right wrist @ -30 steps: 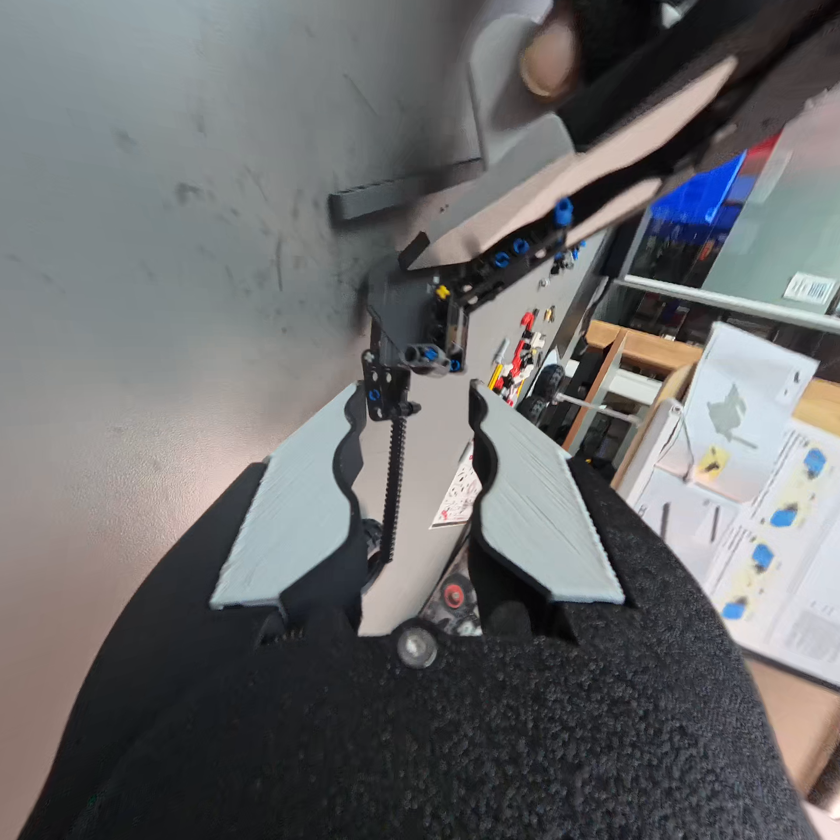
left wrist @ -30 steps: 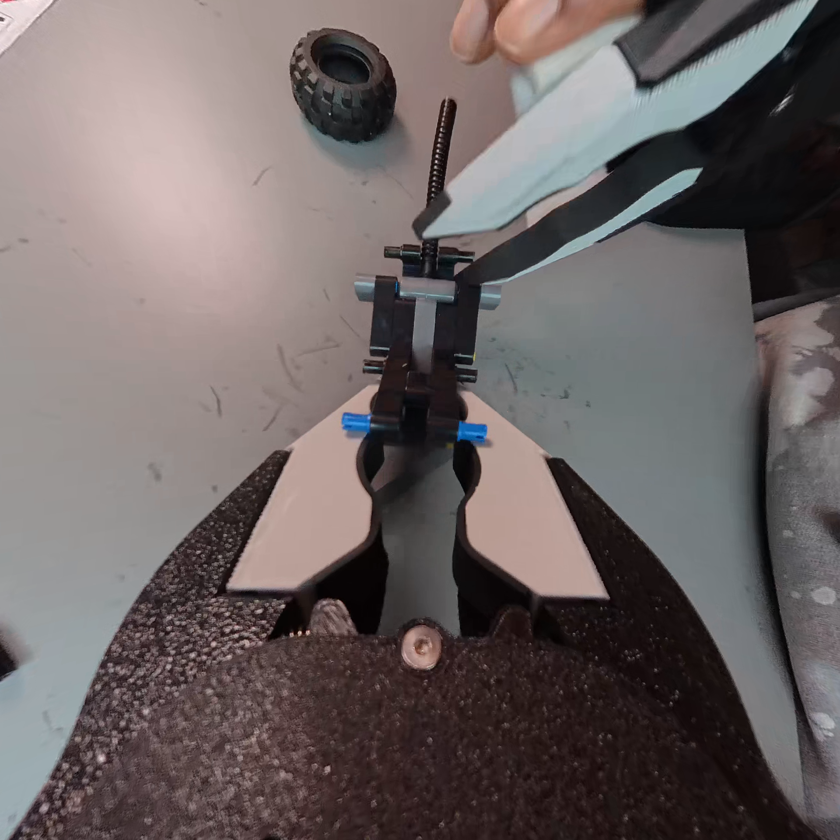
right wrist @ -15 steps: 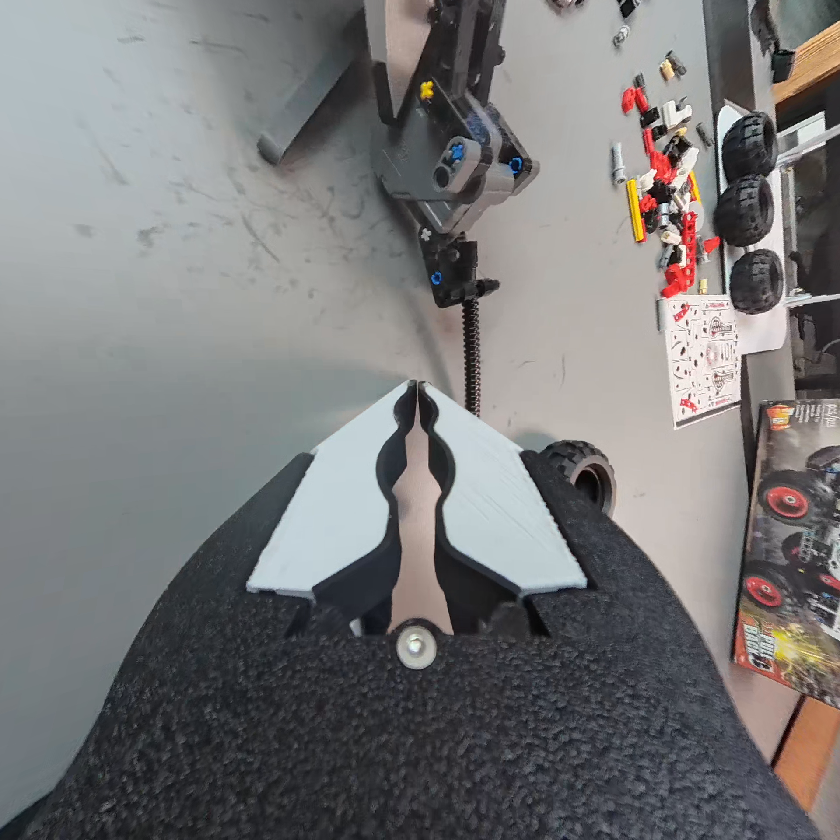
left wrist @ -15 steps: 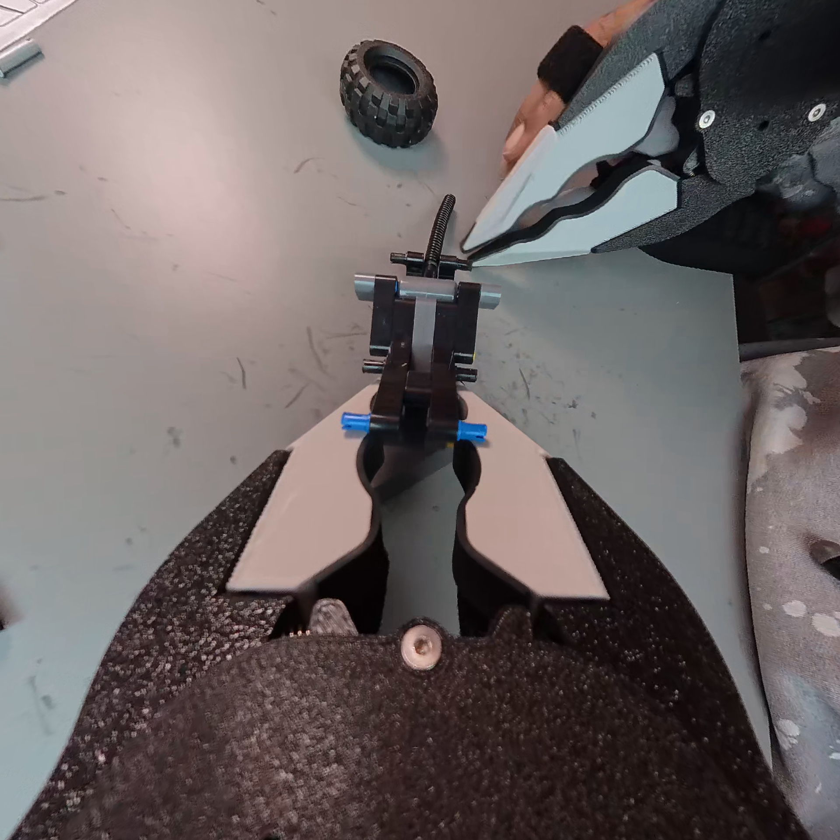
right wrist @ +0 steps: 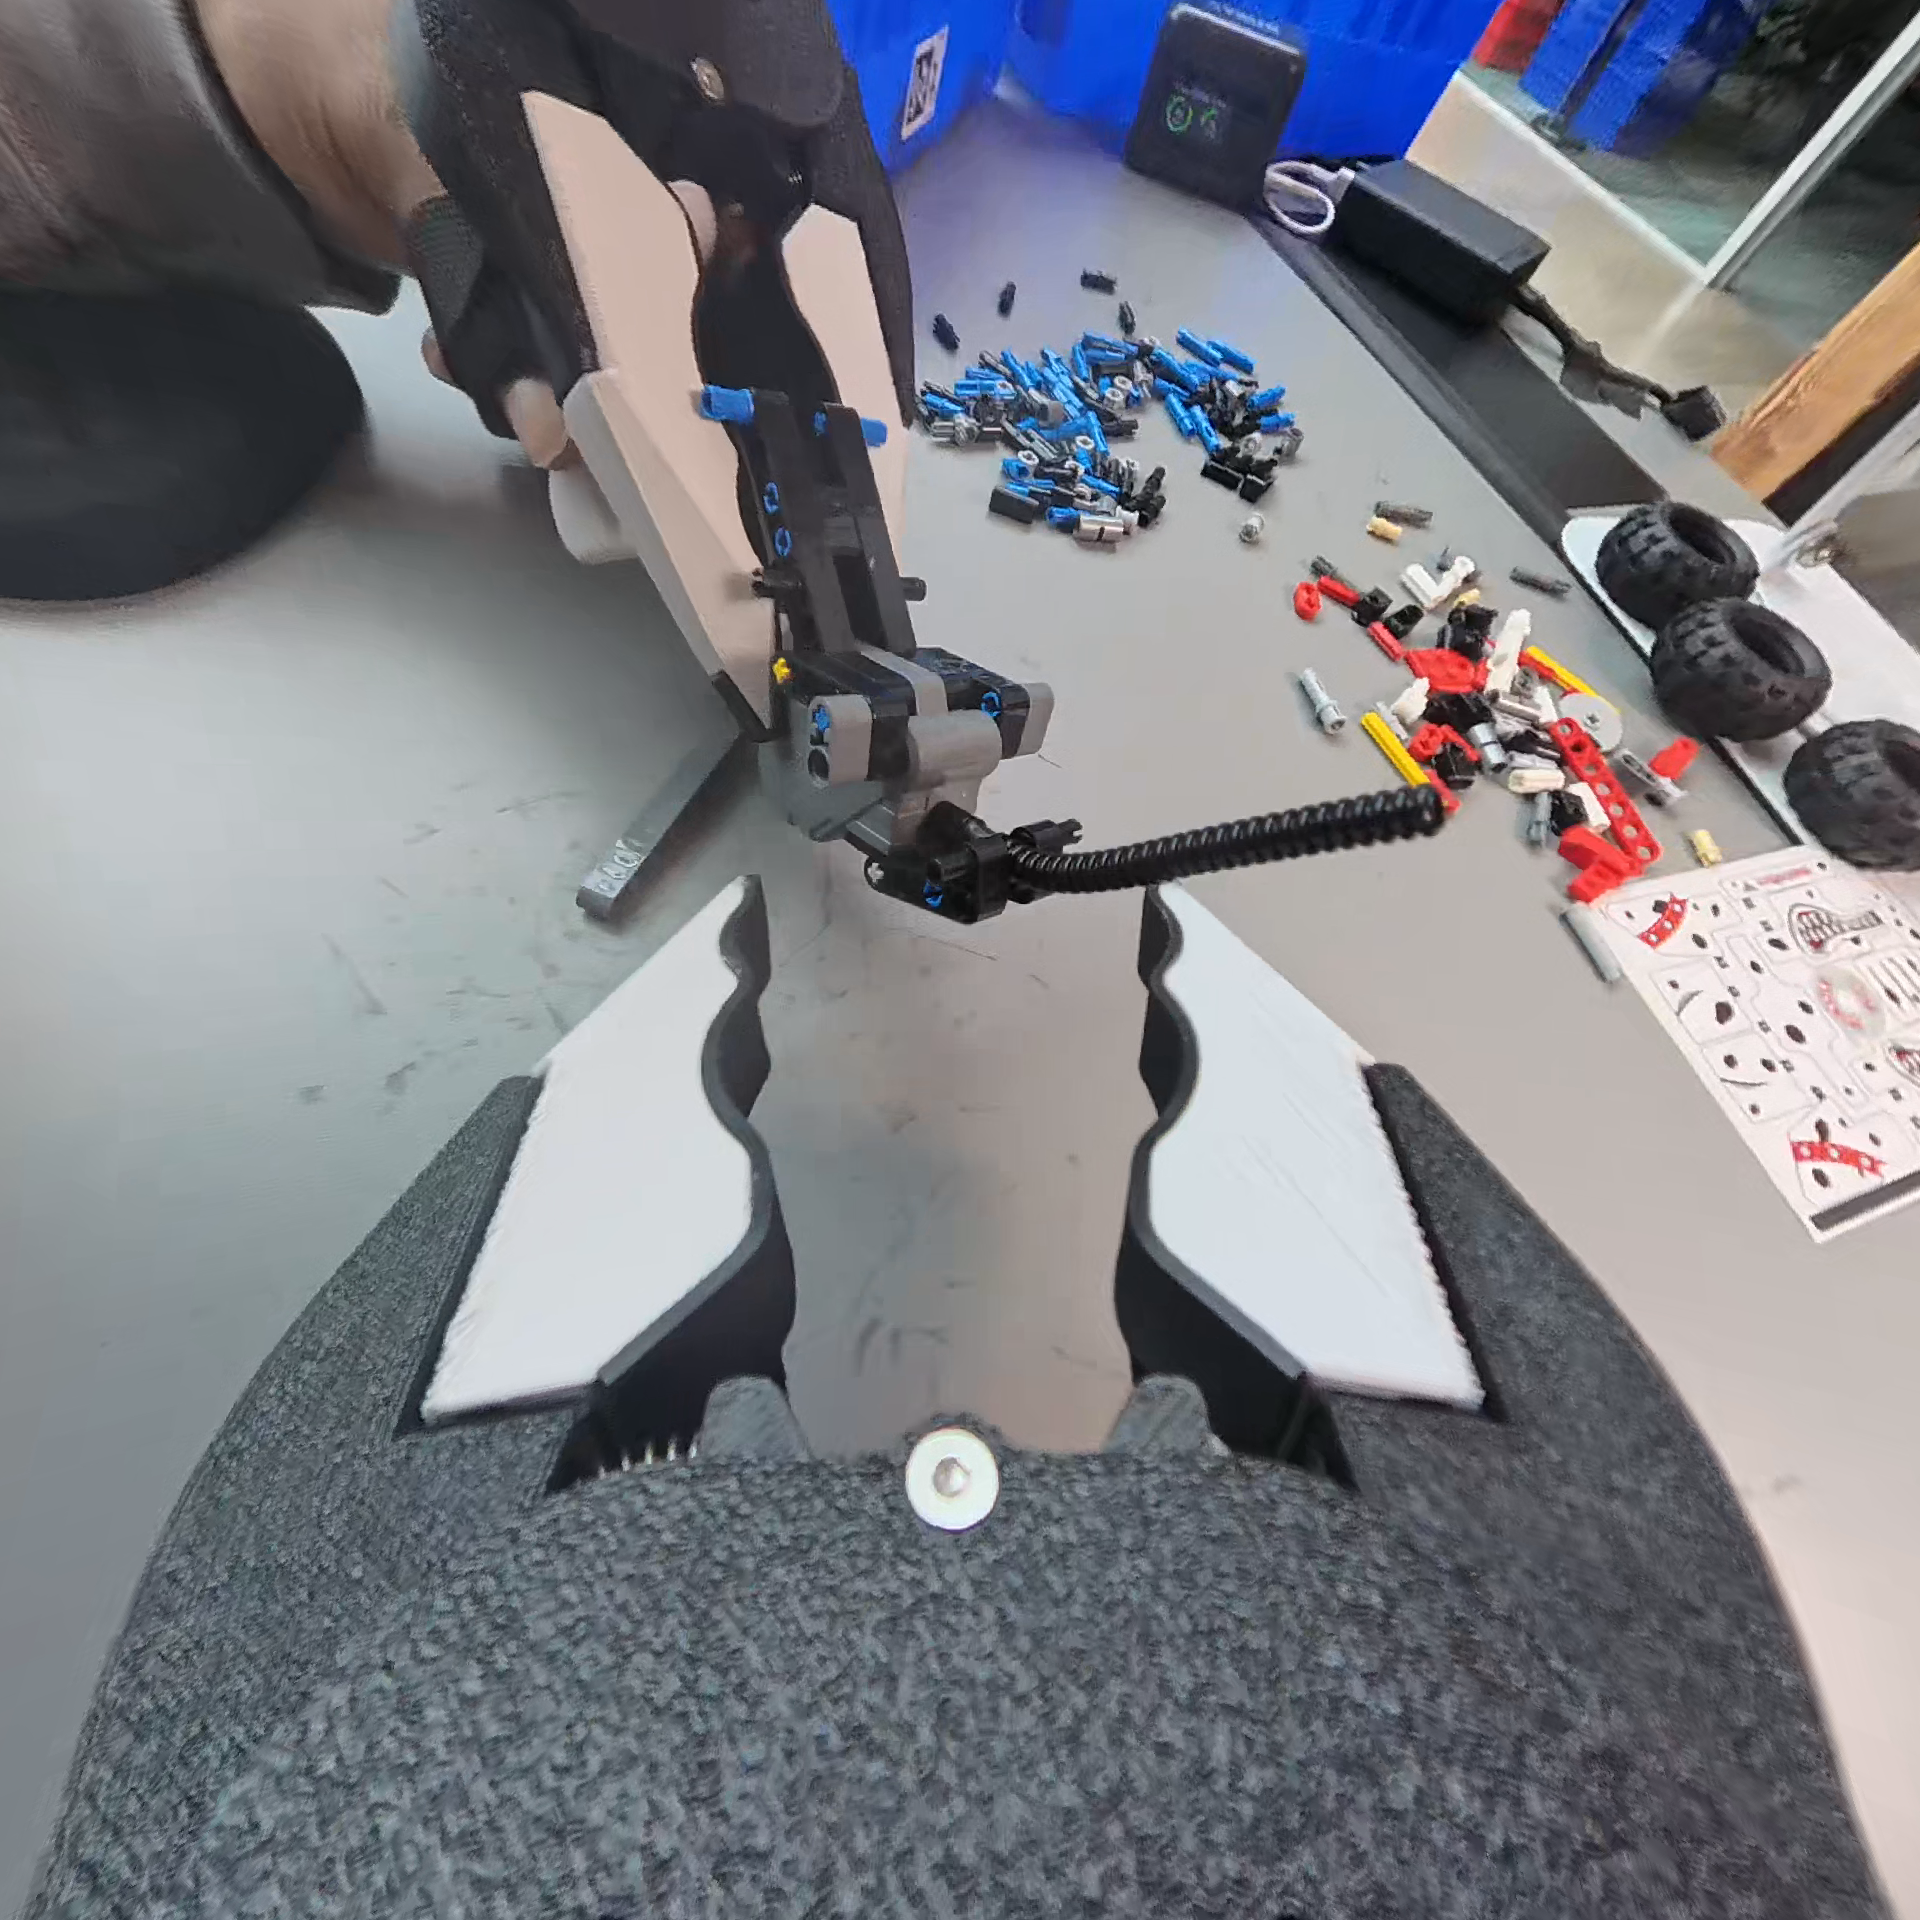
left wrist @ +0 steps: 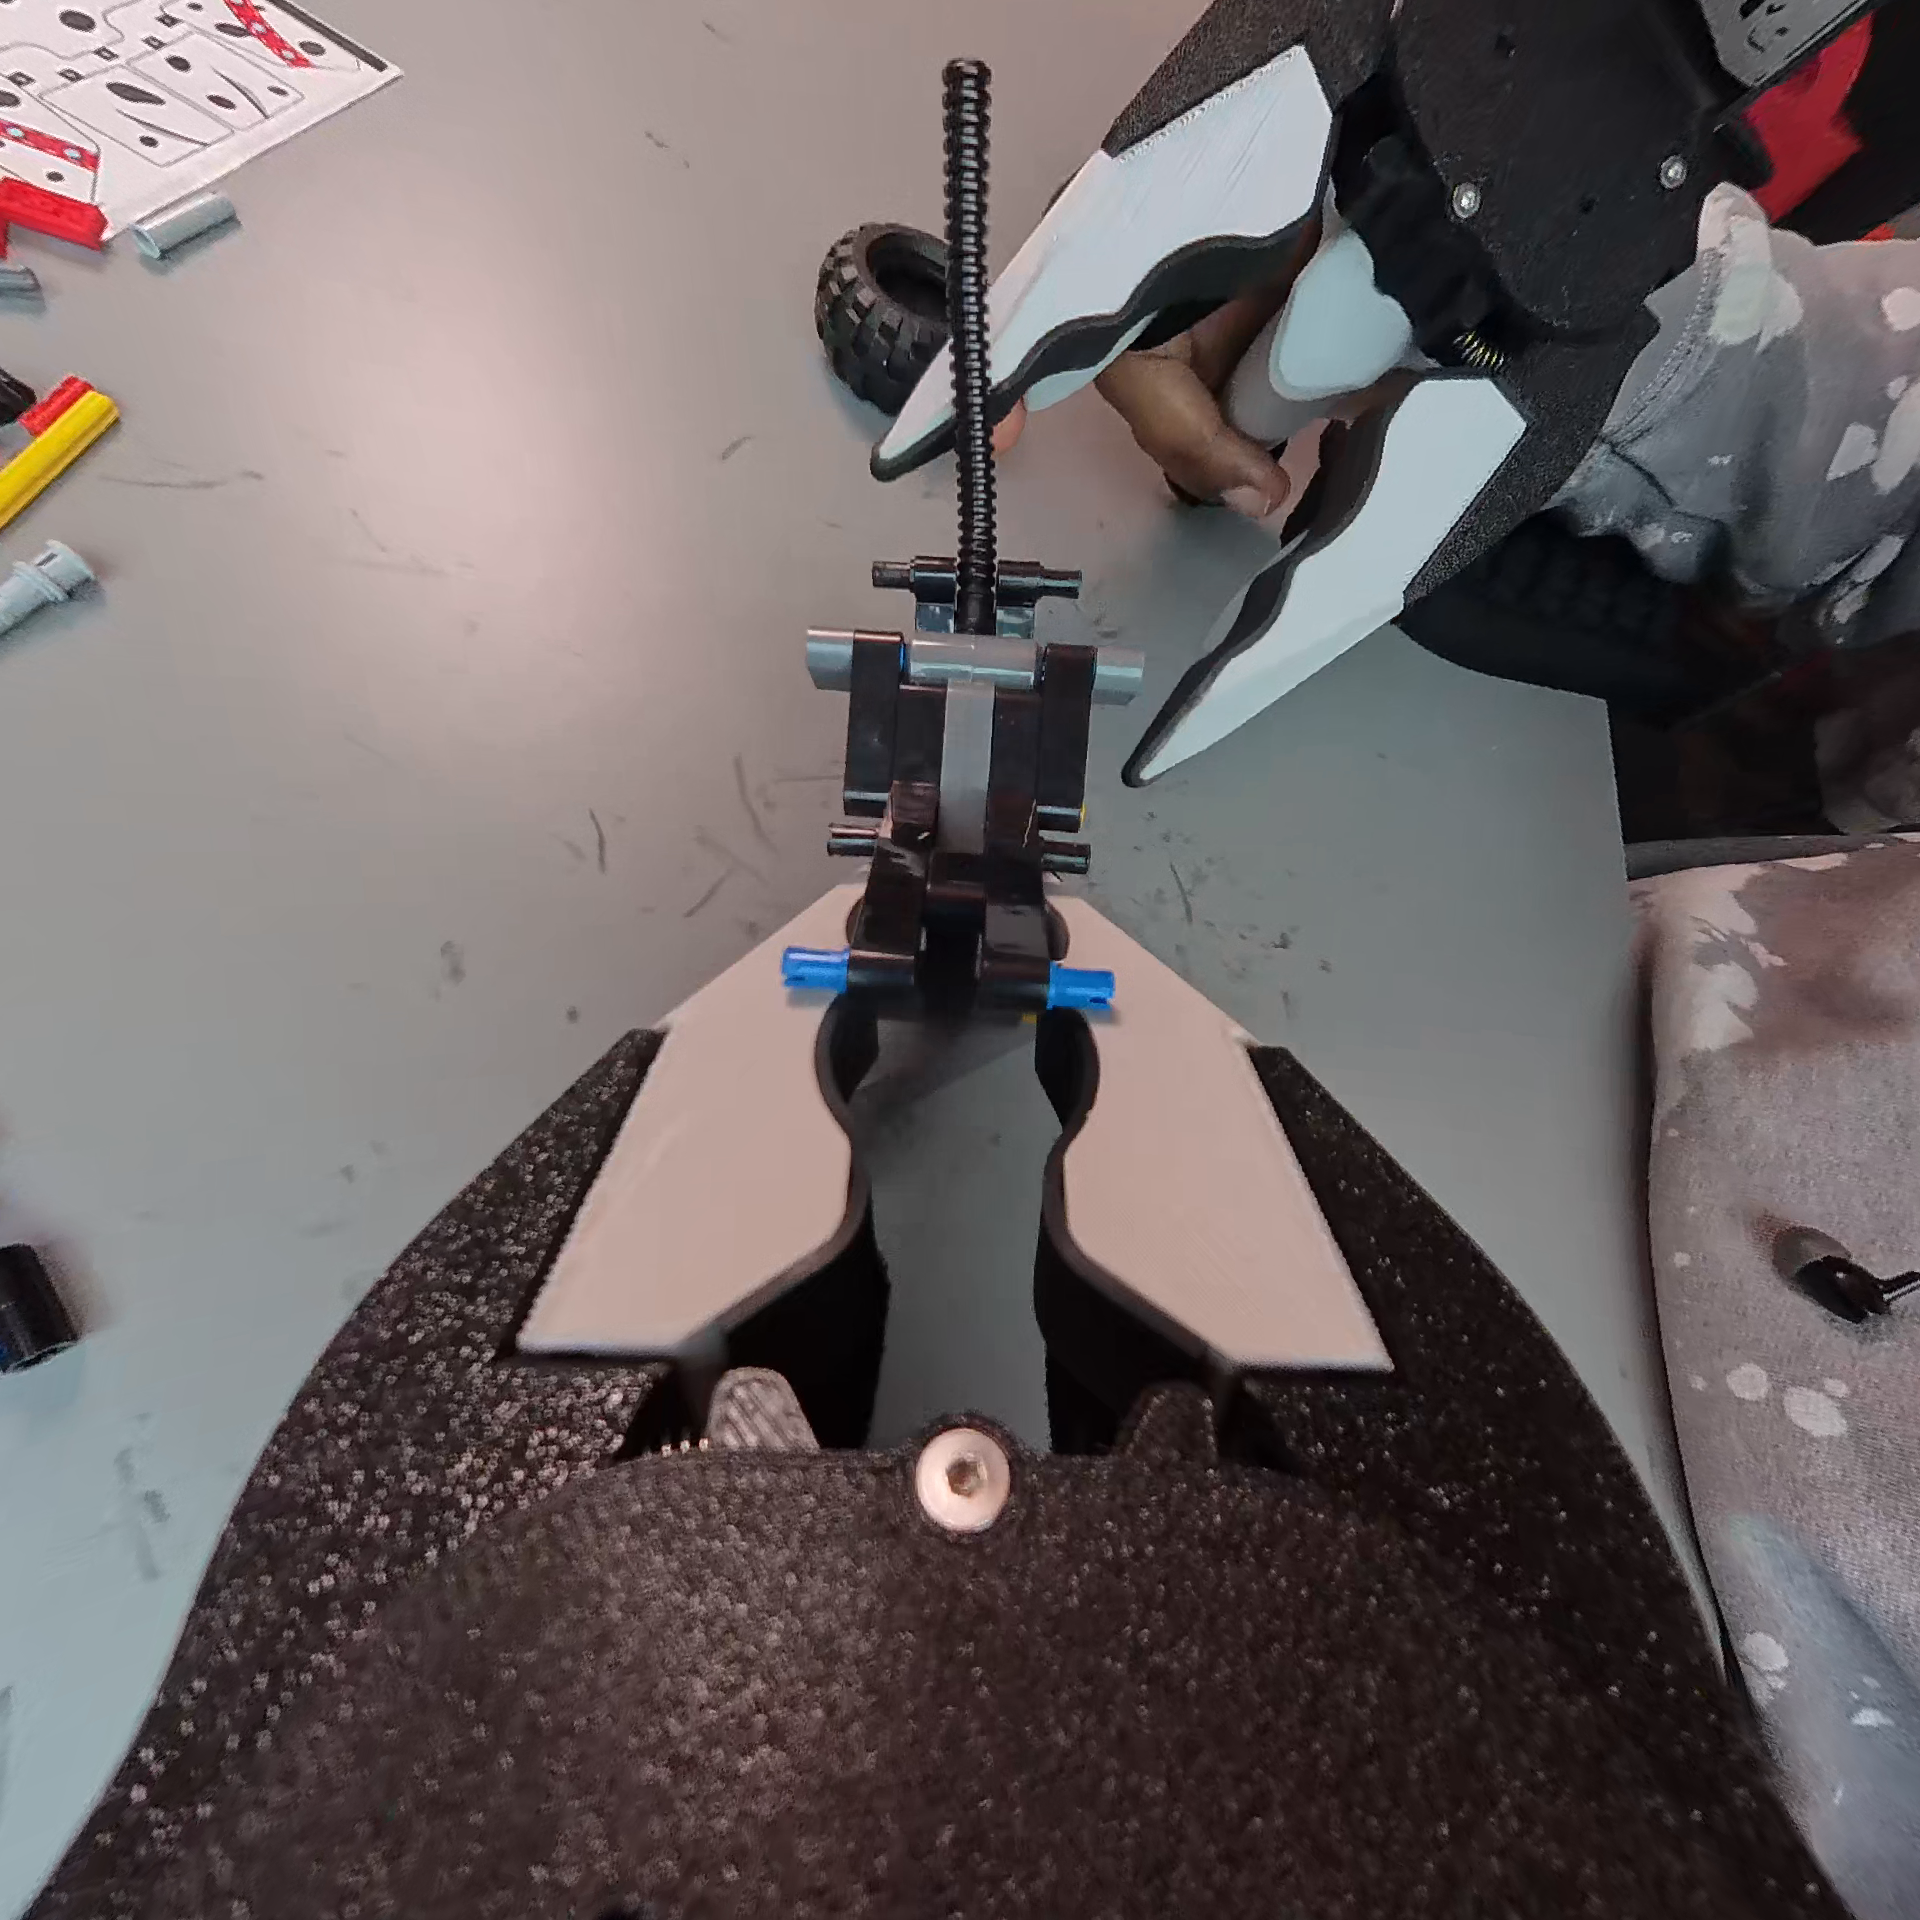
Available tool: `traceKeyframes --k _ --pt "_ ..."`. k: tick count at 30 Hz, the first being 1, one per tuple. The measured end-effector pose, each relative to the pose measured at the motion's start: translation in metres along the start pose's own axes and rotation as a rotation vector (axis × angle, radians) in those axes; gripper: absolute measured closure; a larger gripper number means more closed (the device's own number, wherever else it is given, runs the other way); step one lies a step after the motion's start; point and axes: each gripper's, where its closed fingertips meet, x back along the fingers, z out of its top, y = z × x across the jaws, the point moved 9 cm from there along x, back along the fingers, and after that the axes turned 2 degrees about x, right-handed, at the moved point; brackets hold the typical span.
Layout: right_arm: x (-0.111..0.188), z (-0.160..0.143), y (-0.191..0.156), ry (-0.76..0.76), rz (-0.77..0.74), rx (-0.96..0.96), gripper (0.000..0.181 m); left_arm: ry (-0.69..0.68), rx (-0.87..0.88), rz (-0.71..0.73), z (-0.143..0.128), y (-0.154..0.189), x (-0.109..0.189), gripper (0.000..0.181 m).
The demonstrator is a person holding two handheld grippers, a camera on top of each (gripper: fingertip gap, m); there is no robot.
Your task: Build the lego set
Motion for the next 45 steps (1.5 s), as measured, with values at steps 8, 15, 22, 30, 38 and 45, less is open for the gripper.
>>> traceKeyframes --k 8,15,22,30,38,45 --pt "0.013 0.013 0.003 0.159 -0.002 0.07 0.124 0.067 -0.155 -0.037 0.008 0.0 0.014 0.157" --pt "0.021 -0.005 0.007 0.091 0.05 0.082 0.149 -0.086 -0.315 -0.106 0.015 -0.013 -0.001 0.157" --pt "0.019 -0.022 0.009 -0.038 0.045 0.138 0.154 -0.172 -0.311 -0.106 0.016 -0.025 -0.014 0.154" --pt "0.016 -0.023 0.009 -0.055 0.053 0.14 0.154 -0.155 -0.287 -0.087 0.012 -0.027 -0.004 0.144" --pt "0.015 -0.02 0.012 -0.042 0.022 0.12 0.156 -0.14 -0.278 -0.099 0.01 -0.024 -0.002 0.132" --pt "0.014 -0.018 0.015 -0.021 0.031 0.1 0.161 -0.093 -0.221 -0.082 0.011 -0.029 0.012 0.139"
